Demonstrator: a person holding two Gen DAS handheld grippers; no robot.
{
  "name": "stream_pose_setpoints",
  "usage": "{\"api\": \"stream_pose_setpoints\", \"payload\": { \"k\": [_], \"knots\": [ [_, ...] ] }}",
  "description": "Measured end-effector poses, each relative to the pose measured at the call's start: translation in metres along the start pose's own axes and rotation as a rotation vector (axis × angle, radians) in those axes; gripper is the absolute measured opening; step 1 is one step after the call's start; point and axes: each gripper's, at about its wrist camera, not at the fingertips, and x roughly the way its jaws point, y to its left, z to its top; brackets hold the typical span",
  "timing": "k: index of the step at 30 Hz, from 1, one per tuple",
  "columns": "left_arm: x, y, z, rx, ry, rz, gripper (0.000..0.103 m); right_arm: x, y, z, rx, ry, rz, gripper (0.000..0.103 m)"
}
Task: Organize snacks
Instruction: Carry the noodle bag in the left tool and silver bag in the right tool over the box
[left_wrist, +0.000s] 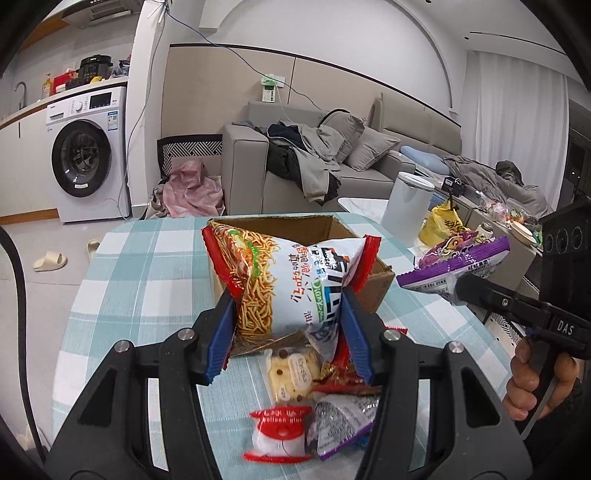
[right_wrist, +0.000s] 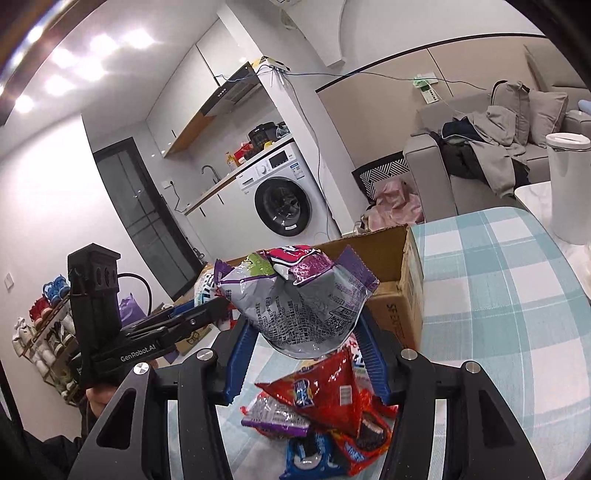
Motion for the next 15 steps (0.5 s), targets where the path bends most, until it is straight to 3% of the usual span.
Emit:
{"api": "stream_pose_setpoints", "payload": {
  "k": [15],
  "knots": [
    [0.062, 0.005, 0.020, -0.007, 0.032, 0.019, 0.052, 0.039, -0.014, 0.025, 0.018, 0.029, -0.003, 0.054]
  ]
}}
